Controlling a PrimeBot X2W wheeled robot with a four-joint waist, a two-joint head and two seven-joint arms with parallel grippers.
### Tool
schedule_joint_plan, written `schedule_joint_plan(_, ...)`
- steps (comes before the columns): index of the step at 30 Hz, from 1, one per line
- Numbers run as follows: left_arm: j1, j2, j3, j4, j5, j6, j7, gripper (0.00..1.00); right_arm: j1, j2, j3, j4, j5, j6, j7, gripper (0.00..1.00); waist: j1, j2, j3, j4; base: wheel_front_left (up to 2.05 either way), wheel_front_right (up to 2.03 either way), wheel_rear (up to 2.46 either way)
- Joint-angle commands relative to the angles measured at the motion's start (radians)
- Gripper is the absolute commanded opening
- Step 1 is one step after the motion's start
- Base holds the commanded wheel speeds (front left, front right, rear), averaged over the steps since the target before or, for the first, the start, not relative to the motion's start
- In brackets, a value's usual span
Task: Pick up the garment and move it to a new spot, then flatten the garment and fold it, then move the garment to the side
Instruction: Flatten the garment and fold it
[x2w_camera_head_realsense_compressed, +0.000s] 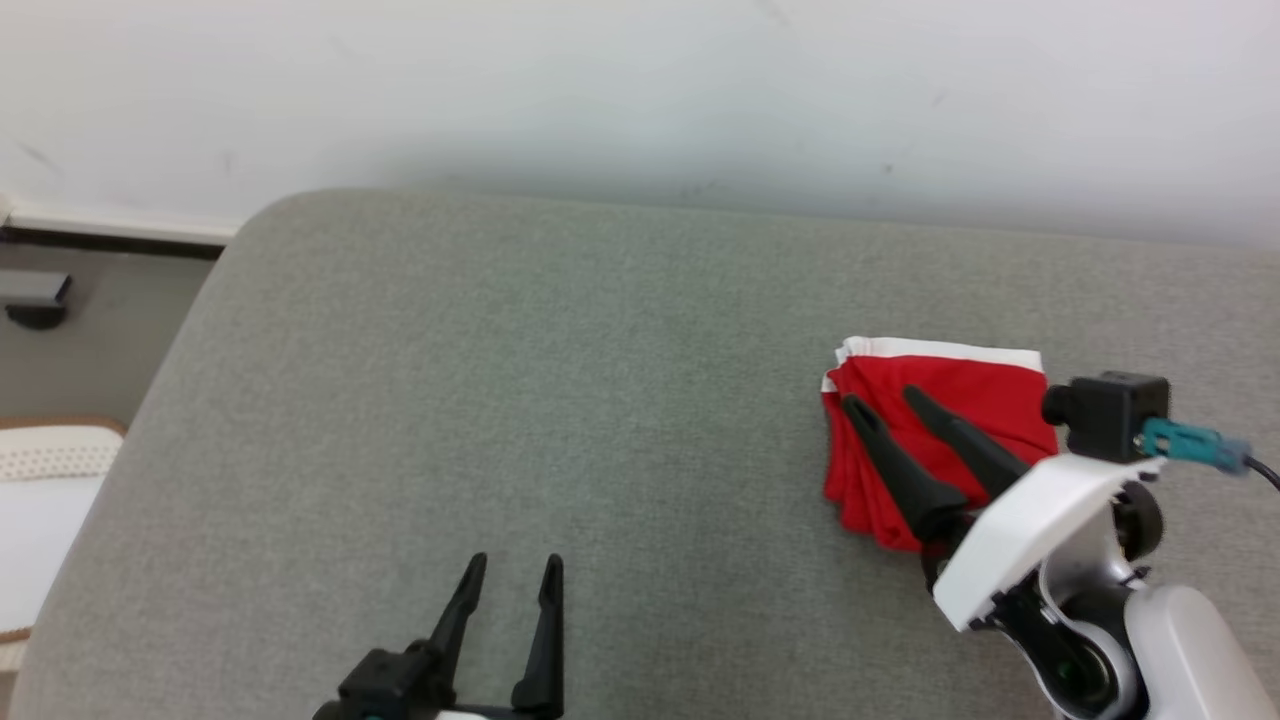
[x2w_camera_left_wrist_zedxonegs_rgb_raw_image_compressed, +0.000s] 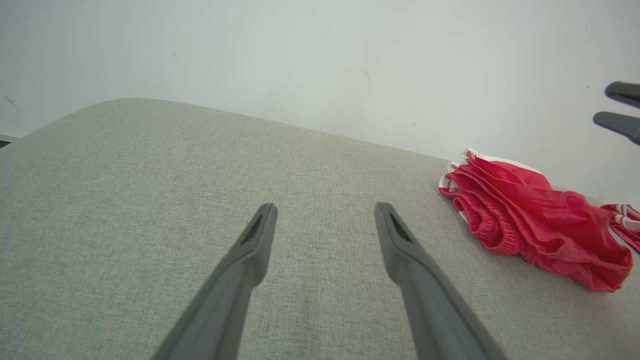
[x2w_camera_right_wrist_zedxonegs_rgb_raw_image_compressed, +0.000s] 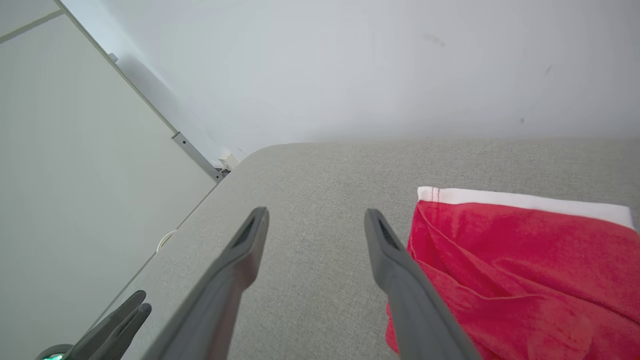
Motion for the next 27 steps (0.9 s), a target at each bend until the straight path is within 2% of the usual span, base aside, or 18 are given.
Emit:
schedule_joint_plan(1,0.025,0.004,0.017,-0.003,0.014,-0.006,-0.001,1.0,0.038,-0.031,-0.005,-0.045,-0.044,0.0,-0.043,1.0,0.0001,0.0,-0.03,-0.029,0.0,0.0,0.0)
schedule_joint_plan(4,0.042,0.004,0.03,-0.009,0.021,-0.011,-0.001,1.0,0.071,-0.067,-0.002,-0.079,-0.085,0.0,-0.092,1.0,0.0001,0.0,-0.046,-0.042,0.0,0.0,0.0)
schedule_joint_plan(10,0.097,0.004,0.081,-0.022,0.043,-0.021,-0.001,1.0,0.174,-0.143,-0.071,-0.077,-0.179,0.0,-0.265,1.0,0.0001,0.0,-0.098,-0.081,0.0,0.0,0.0)
schedule_joint_plan(20,0.17,0.004,0.155,-0.043,0.078,-0.038,-0.001,1.0,0.327,-0.131,-0.23,0.026,-0.233,0.0,-0.505,1.0,0.0001,0.0,-0.157,-0.114,0.0,0.0,0.0)
schedule_joint_plan(27,0.178,0.004,0.175,-0.046,0.089,-0.052,-0.001,1.0,0.377,-0.154,-0.263,0.119,-0.256,0.0,-0.611,1.0,0.0001,0.0,-0.169,-0.106,0.0,0.0,0.0)
